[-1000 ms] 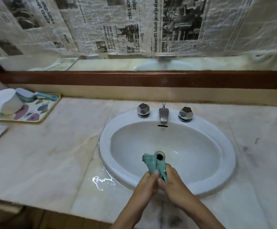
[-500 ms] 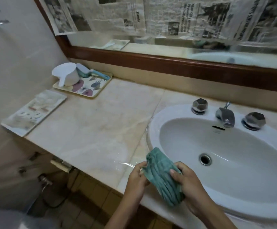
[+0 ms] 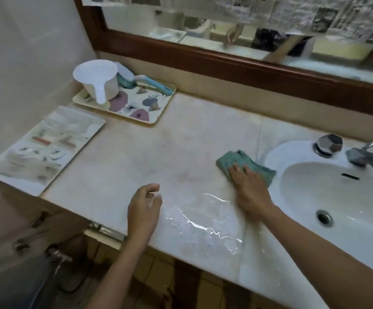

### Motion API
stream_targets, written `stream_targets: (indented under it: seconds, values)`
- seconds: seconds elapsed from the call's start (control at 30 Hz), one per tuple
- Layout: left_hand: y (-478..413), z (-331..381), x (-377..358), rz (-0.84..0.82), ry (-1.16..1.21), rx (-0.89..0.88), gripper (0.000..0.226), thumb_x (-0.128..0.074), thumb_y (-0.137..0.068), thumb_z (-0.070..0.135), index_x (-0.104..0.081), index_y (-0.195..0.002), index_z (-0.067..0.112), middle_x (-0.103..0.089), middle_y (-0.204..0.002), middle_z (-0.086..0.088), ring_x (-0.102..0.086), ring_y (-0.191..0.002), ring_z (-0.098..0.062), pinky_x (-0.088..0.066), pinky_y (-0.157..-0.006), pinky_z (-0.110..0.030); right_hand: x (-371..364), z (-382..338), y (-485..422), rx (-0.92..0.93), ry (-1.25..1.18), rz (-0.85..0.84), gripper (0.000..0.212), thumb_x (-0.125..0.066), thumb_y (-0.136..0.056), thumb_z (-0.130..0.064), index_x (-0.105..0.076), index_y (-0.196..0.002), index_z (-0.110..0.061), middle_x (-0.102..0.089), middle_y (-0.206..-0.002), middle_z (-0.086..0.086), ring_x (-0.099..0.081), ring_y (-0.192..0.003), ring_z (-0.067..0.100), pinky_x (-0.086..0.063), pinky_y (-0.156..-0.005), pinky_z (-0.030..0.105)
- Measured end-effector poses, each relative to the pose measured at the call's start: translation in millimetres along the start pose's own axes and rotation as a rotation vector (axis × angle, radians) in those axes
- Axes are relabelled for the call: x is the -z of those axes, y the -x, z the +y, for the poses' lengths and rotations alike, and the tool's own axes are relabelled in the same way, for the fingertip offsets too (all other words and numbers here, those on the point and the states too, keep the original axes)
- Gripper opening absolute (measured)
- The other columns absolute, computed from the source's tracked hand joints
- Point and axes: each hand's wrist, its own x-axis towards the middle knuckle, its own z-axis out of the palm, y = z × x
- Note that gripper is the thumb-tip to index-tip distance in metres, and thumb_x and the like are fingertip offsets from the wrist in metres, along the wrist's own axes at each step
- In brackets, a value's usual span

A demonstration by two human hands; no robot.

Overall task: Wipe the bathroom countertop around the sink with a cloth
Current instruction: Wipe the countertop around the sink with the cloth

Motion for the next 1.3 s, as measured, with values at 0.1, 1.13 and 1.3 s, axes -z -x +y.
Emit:
stream_targets:
  seconds: [0.1,1.13,1.3]
  values:
    - [-38.6,-10.8,17.6,0.028,-0.208,-0.168,0.025,-0.061,-0.089,0.007,-0.065,-0.112,0.017,-0.06,-0.115,0.004,-0.053,-0.112,-0.018,-0.043,-0.094,-0.031,-12.2,-5.2,15.0,-0.007,-0.041,-0.102,0.074,-0.028,-0.081,-0.012,-0.014,-0.153,-0.023,-0.007,-0.161,-0.002,-0.005,-0.148,0.029,-0.011,-0.116,0.041]
    - [-88.1,-47.9,26.3,0.124,-0.799,-0.309,0.038,-0.062,-0.079,0.016,-0.061,-0.117,0.012,-0.048,-0.137,-0.008,-0.043,-0.125,-0.031,-0.041,-0.088,-0.051,-37.4,-117.1,-16.8,-0.007,-0.106,-0.119,0.051,-0.005,-0.095,-0.059,0.001,-0.145,-0.056,0.017,-0.157,-0.021,0.025,-0.144,0.019,0.019,-0.11,0.059]
    - [-87.8,-48.2,26.4,0.125,-0.766,-0.299,0.037,-0.06,-0.081,0.019,-0.061,-0.118,0.014,-0.048,-0.138,-0.006,-0.042,-0.126,-0.03,-0.04,-0.09,-0.05,-40.8,-76.2,90.2,0.297,0.015,-0.17,0.047,-0.008,-0.098,-0.058,-0.002,-0.145,-0.057,0.009,-0.159,-0.02,0.015,-0.147,0.019,0.008,-0.11,0.057]
